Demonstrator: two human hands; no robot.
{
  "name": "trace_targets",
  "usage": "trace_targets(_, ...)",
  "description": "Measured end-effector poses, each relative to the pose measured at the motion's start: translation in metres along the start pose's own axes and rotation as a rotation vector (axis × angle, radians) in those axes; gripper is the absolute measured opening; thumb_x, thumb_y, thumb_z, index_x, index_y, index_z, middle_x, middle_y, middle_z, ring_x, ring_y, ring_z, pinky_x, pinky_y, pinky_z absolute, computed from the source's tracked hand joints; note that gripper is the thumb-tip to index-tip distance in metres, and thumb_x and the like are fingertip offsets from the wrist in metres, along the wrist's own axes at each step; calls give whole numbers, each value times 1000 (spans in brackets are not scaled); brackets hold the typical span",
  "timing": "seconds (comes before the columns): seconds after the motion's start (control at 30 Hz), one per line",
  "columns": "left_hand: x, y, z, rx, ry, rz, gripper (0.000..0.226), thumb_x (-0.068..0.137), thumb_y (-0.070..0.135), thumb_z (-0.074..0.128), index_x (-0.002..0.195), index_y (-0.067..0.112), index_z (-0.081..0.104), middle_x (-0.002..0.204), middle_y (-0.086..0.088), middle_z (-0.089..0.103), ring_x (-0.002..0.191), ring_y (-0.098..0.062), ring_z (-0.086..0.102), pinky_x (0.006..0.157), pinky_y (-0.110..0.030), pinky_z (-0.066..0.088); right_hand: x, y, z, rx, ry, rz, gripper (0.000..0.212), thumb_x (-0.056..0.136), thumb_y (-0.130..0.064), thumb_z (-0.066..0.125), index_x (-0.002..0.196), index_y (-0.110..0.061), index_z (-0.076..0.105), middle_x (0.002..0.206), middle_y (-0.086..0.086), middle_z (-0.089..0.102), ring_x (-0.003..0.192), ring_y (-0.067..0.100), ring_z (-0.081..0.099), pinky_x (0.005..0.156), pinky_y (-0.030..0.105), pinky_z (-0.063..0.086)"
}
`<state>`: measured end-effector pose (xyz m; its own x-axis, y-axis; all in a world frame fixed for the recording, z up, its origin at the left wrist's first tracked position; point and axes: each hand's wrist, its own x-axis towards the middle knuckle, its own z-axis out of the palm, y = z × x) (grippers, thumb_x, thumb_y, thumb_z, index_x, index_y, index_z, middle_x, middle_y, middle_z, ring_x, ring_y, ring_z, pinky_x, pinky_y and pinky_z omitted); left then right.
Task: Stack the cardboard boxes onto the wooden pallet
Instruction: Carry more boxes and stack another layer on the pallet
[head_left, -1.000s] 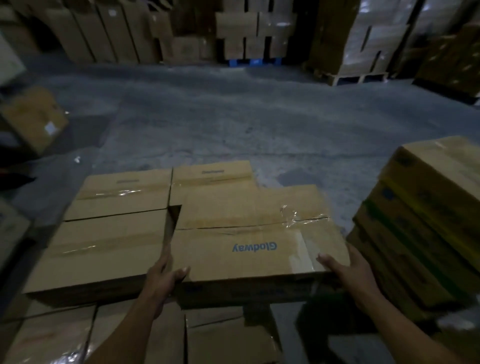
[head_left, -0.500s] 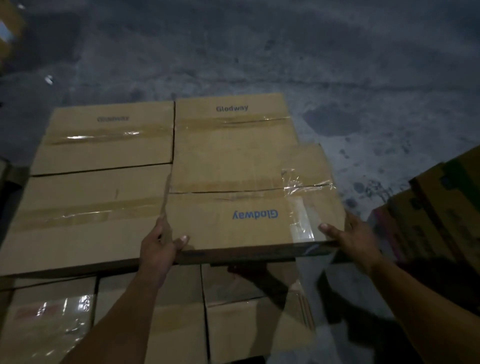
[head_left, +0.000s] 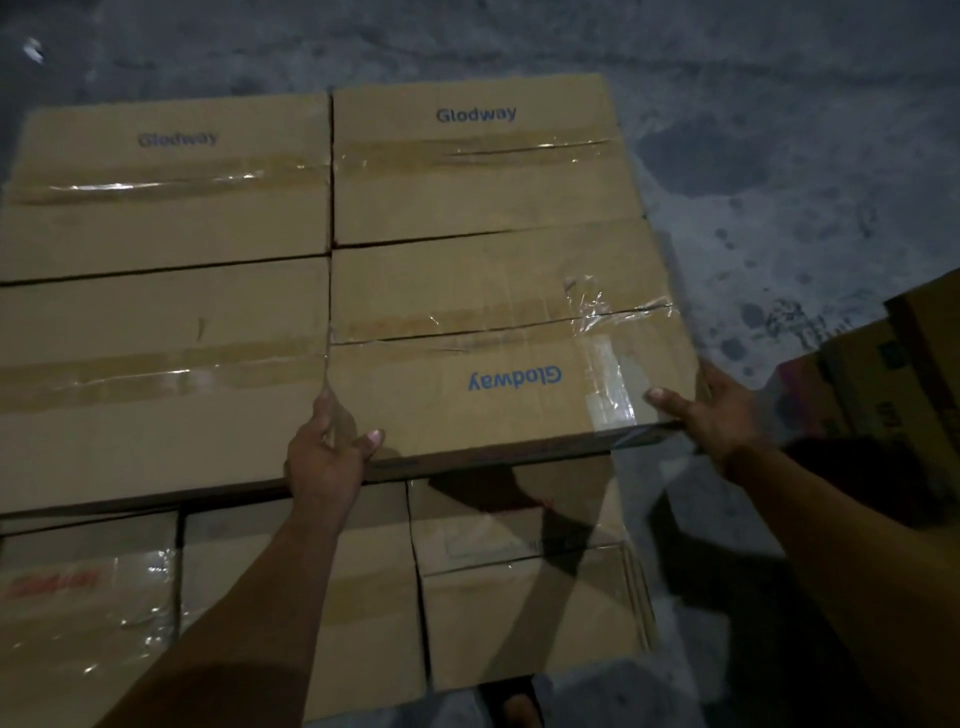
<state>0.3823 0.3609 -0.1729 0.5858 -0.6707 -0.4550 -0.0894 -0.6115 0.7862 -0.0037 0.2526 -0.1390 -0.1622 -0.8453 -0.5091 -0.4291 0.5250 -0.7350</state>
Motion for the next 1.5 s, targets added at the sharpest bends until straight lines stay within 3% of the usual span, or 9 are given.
trace_targets(0.13, 11, -4, 9, 60, 40, 17, 82, 79, 9, 83, 150, 12, 43, 146, -10, 48, 131, -24, 48, 112, -40, 42, 10, 10, 8, -49, 36, -2, 59, 84, -24, 77, 137, -16, 52, 131, 14, 59, 116, 32, 59, 83, 34, 49)
trace_targets(0.27, 20, -14, 14, 261, 83, 41, 75, 67, 24, 92, 133, 9, 61, 118, -18, 58, 107, -33, 60, 91, -41, 54, 15, 20, 15, -127, 77, -2, 62, 84, -25, 78, 138, -11, 52, 134, 15, 59, 120, 34, 57, 87, 33, 45)
trace_targets(0.43, 20, -20, 19, 490, 132, 150, 68, 64, 31, 93, 123, 14, 64, 102, -22, 58, 94, -38, 60, 74, -33, 47, 18, 24, 22, -233, 114, -15, 59, 85, -26, 77, 135, -6, 53, 132, 17, 59, 122, 35, 55, 91, 33, 42)
trace_targets(0.53, 14, -15, 22, 572, 149, 155, 65, 69, 34, 90, 124, 16, 60, 111, -23, 52, 105, -41, 53, 79, -37, 45, 16, 25, 22, -338, 101, -28, 58, 88, -34, 74, 134, -7, 50, 131, 16, 58, 122, 36, 54, 92, 34, 40)
trace_targets(0.63, 0, -4, 21, 647, 215, 135, 79, 74, 37, 86, 141, 17, 48, 126, -24, 45, 116, -44, 42, 90, -45, 42, 10, 18, 21, -477, 102, -30, 61, 90, -38, 71, 135, -6, 46, 133, 19, 55, 121, 37, 53, 98, 41, 41)
trace_targets(0.87, -73, 26, 24, 585, 99, 407, 60, 95, 28, 65, 146, 3, 48, 138, -25, 51, 125, -41, 49, 102, -45, 43, -52, 2, 3, -638, 99, -155, 68, 97, -44, 58, 151, -12, 33, 151, 18, 42, 134, 39, 44, 107, 47, 40)
trace_targets(1.07, -183, 98, 31, 578, 66, 770, 49, 90, 27, 71, 129, -2, 63, 123, -25, 64, 109, -41, 63, 89, -45, 52, -149, -18, -88, -610, 256, -335, 62, 101, -46, 50, 150, -10, 38, 150, 20, 42, 133, 40, 41, 108, 45, 36)
trace_targets(1.33, -408, 181, 52, 534, -15, 1128, 59, 85, 44, 51, 125, 3, 65, 118, -20, 67, 103, -39, 63, 85, -45, 52, -334, 15, -276, -508, 633, -435, 59, 99, -50, 49, 145, -12, 47, 148, 18, 44, 131, 38, 42, 106, 45, 37)
trace_targets(1.5, -542, 215, 90, 494, -107, 1318, 62, 87, 48, 49, 128, 4, 64, 121, -18, 67, 106, -39, 64, 86, -46, 53, -431, 73, -402, -349, 879, -382, 68, 92, -59, 45, 128, -3, 62, 124, 27, 60, 109, 47, 58, 91, 50, 49)
